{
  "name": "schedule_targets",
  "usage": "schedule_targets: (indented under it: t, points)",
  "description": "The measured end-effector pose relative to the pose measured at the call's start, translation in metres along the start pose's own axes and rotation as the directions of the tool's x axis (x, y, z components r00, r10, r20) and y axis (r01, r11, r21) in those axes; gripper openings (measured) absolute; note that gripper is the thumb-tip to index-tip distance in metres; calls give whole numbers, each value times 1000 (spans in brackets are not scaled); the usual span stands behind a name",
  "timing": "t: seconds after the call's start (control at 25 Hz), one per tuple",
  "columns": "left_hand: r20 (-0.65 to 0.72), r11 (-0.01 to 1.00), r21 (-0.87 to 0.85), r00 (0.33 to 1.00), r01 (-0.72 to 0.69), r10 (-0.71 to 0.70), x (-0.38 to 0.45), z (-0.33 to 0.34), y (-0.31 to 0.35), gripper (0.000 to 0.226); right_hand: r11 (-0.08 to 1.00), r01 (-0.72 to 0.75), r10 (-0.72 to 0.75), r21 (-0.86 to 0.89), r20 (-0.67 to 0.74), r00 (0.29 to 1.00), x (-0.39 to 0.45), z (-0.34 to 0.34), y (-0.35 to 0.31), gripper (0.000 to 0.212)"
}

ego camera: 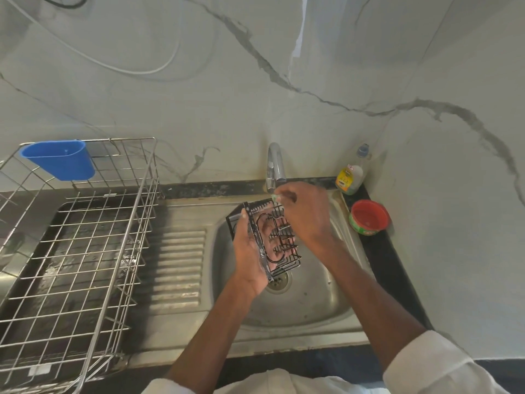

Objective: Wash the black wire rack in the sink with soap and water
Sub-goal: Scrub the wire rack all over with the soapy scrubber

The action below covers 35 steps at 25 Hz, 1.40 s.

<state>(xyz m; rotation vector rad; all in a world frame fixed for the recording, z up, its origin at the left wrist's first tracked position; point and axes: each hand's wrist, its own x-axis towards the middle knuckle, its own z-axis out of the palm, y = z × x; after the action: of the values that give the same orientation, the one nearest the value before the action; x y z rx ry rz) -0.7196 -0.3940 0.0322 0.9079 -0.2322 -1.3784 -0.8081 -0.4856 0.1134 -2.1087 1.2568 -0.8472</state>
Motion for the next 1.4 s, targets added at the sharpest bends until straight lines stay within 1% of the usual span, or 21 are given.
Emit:
schedule_targets:
  t: [0.08,0.16,0.28,0.4,0.48,0.56,0.64,0.72,0.84,0.88,0.92,0.96,1.0,1.04,1.08,1.12,1.2,1.24,1.32,1.36,1.4]
  points:
    - [0,1000,-4,1000,15,-15,-1,0,-2,83,993,114,-114,-5,-22,993,-11,-2,4,20]
    - [-21,999,-45,1000,16,-17,-3,0,1,88,975,222,-221,11,-61,973,-33,0,7,26]
    - [-35,991,-131,999,9,-14,-5,1,6,86,957,287,-287,-47,2,958,-77,3,19,35]
    - [-85,992,-126,996,0,-10,-8,-3,0,87,955,261,-253,-142,73,965,-106,0,34,40]
    - [-115,995,-102,993,16,-28,-10,-2,-5,85,964,196,-190,-181,48,981,-89,2,31,35]
    - [-121,998,-52,991,46,-52,-16,5,-7,83,980,146,-147,-137,2,989,-60,9,19,30]
    - [-133,999,-40,990,35,-40,-19,8,-5,80,986,136,-138,-94,-12,990,-44,14,7,29]
    - [-142,997,-78,990,8,-19,-20,5,-1,78,975,183,-183,-124,12,983,-53,13,9,32]
    - [-133,991,-135,991,-7,-11,-18,-5,3,82,915,340,-333,-216,72,940,-104,8,30,43]
    - [-135,990,-141,991,-8,-11,-18,-8,1,83,904,369,-357,-218,92,930,-116,8,35,45]
    - [-150,992,-129,989,-7,-12,-18,-9,-2,85,905,367,-355,-215,94,930,-119,9,37,45]
    - [-172,995,-103,985,-6,-12,-19,-8,-3,86,920,325,-320,-220,63,945,-114,12,35,42]
    - [-193,996,-90,981,-10,-8,-19,-5,-4,87,947,237,-242,-219,4,970,-104,16,31,38]
    - [-210,994,-106,978,-19,-4,-19,-3,-3,87,968,138,-152,-208,-53,987,-94,20,25,36]
    - [-235,990,-141,972,-31,-3,-19,-2,-3,87,977,89,-106,-193,-83,991,-88,24,19,37]
    - [-263,981,-186,965,-52,1,-20,-1,-2,86,975,118,-137,-188,-90,987,-87,27,15,39]
    - [-301,952,-286,953,-112,21,-20,-3,3,81,939,288,-300,-188,-43,953,-99,34,15,42]
    - [-310,938,-321,950,-134,30,-20,-6,6,79,934,319,-330,-162,-41,943,-107,35,17,41]
    - [-337,930,-334,941,-150,31,-20,-7,8,80,970,226,-234,-85,-101,967,-112,36,19,39]
    - [-355,932,-333,935,-145,19,-20,-7,8,80,975,213,-220,-62,-116,969,-112,38,21,39]
    - [-370,932,-336,929,-139,5,-21,-7,7,79,959,275,-281,-67,-97,955,-114,40,21,39]
